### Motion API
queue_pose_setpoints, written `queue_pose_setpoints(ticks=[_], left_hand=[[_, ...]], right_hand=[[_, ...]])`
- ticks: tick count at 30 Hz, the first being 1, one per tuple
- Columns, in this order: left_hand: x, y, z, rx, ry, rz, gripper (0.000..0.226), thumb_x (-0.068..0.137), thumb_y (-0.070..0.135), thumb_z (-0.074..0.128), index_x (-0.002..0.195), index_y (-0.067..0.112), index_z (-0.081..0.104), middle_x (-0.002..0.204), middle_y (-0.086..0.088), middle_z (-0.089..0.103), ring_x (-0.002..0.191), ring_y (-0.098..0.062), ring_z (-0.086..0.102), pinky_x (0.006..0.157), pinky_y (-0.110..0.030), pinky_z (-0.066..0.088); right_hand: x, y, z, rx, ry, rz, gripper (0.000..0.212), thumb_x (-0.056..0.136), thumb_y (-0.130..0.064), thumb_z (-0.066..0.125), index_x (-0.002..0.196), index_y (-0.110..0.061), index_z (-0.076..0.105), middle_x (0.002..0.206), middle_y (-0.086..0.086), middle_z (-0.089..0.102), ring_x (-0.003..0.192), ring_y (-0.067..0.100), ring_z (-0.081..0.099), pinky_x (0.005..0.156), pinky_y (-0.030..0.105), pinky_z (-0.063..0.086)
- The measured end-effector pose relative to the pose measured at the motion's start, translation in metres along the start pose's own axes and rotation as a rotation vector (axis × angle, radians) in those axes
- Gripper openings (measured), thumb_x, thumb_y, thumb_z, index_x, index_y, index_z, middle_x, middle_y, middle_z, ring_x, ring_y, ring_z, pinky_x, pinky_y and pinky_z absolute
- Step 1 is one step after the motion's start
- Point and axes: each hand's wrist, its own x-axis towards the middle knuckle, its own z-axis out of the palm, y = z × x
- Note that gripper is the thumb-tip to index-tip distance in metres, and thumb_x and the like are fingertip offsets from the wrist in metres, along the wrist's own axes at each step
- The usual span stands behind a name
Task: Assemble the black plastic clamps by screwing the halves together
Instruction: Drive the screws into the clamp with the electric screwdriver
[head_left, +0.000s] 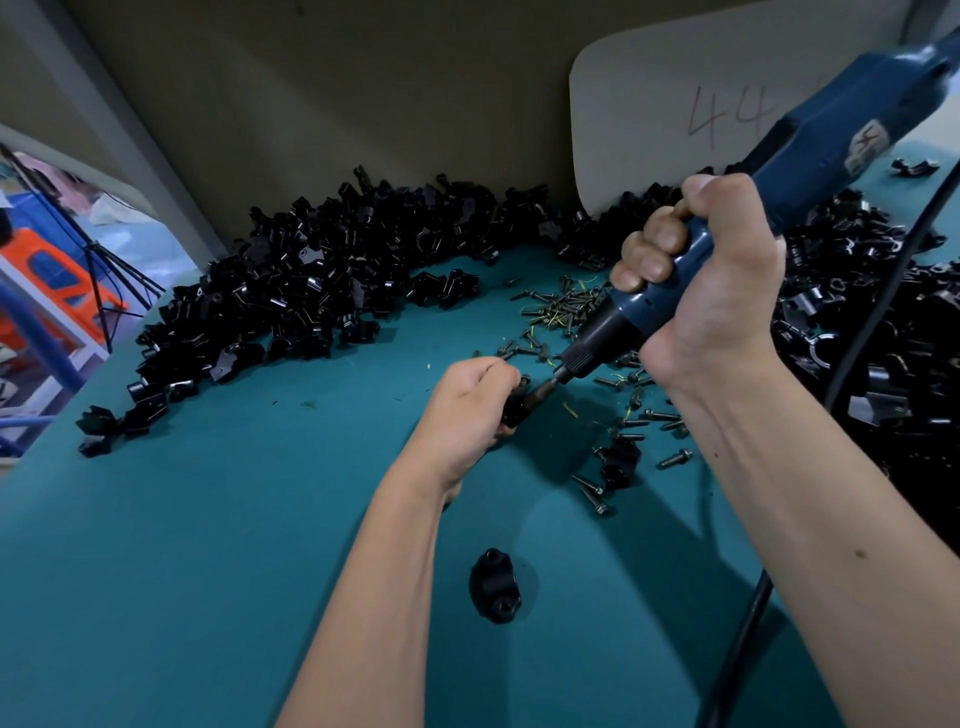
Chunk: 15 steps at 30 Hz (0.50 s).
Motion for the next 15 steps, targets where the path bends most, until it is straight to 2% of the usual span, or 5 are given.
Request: queue_pose_setpoints(ticks=[5,7,10,15], left_hand=[[0.0030,-0.0078,0.0029,0.019,0.070,0.062,0.029,0.095,0.024,0.059,0.072,0.016,0.044,0.058,0.007,0.034,0.046,-0.007,0.033,0.043,-0.013,0.031],[0.0019,-0.0082,0.0040,0.015,0.077,0.080,0.031,0.088,0.034,0.063,0.071,0.017,0.043,0.060,0.007,0.034,0.052,-0.012,0.033,0.053,-0.024,0.034],[-0.0002,-0.0071,0.0043,0.013,0.110,0.091,0.033,0.082,0.040,0.063,0.069,0.016,0.044,0.061,0.006,0.035,0.060,-0.018,0.034,0.065,-0.038,0.030],[-0.0009,-0.0081,0.0062,0.139,0.160,0.193,0.033,0.084,0.042,0.058,0.065,0.020,0.040,0.057,0.014,0.036,0.057,-0.013,0.034,0.060,-0.034,0.030]], right_hand=[[0.0006,0.0006,0.0005,0.012,0.082,-0.014,0.024,0.089,-0.010,0.054,0.068,-0.017,0.044,0.057,-0.002,0.041,0.046,0.013,0.036,0.048,0.025,0.036],[0.0016,0.0003,0.0015,0.009,0.123,-0.012,0.027,0.092,-0.007,0.053,0.068,-0.017,0.043,0.057,-0.001,0.040,0.046,0.014,0.035,0.048,0.025,0.035],[0.0019,0.0005,0.0035,0.013,0.160,-0.018,0.030,0.092,-0.005,0.053,0.067,-0.016,0.042,0.057,0.000,0.040,0.046,0.015,0.034,0.048,0.025,0.034],[0.0031,-0.0028,0.0002,0.012,0.195,0.006,0.027,0.090,-0.008,0.054,0.068,-0.017,0.042,0.058,-0.001,0.040,0.047,0.015,0.035,0.049,0.027,0.035]])
